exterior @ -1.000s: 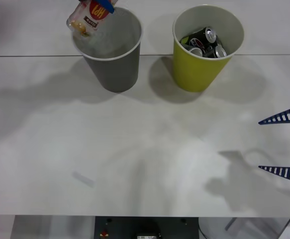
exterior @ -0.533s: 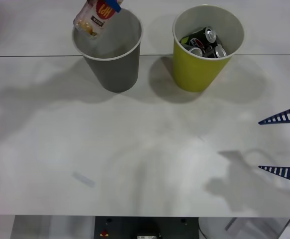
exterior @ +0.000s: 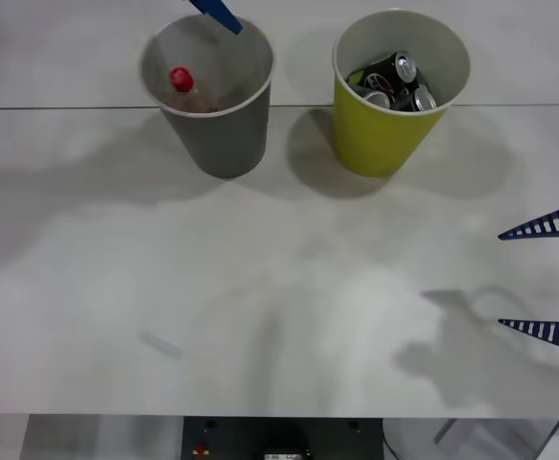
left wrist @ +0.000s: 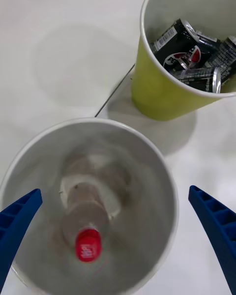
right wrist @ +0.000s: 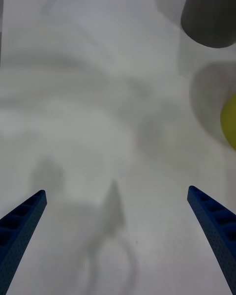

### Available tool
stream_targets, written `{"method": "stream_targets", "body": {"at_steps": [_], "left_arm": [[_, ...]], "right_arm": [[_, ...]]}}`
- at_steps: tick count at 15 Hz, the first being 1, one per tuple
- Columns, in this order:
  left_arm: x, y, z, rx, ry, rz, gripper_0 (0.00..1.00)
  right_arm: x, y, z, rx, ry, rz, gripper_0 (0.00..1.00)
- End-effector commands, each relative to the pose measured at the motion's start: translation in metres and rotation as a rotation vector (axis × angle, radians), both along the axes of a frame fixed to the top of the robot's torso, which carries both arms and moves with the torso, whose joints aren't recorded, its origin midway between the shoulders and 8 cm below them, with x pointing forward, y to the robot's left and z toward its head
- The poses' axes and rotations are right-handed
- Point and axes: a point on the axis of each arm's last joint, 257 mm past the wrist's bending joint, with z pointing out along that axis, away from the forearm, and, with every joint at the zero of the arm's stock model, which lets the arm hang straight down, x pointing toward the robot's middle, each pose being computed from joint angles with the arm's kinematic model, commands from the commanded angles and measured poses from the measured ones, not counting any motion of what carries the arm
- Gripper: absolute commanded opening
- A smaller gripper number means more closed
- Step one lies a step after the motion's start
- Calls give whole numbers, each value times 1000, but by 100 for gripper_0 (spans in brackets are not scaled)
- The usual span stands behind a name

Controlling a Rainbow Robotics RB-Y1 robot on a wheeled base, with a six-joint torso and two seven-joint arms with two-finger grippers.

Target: Put the can into the green bin and the plastic bottle into the gray bin

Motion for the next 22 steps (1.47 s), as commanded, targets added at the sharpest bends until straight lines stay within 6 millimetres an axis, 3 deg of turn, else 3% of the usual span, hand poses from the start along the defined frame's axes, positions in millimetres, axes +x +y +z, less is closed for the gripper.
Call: {"method": "stream_targets", "body": {"at_steps": [1, 3, 8, 13, 22], "left_arm": [[-14, 26, 5, -15, 27, -3, 100], [-24, 46, 4, -38, 43, -18, 100], [-47, 100, -22, -48, 25, -107, 100], [-72, 140, -46, -79, -33, -179, 100], [-141, 166, -115, 96, -153, -327, 100]], "right_arm": [[0, 0, 0, 0, 0, 0, 100], [0, 0, 0, 0, 0, 0, 100], [0, 0, 0, 0, 0, 0, 100], [0, 0, 0, 0, 0, 0, 100], [0, 0, 0, 0, 0, 0, 100]]}}
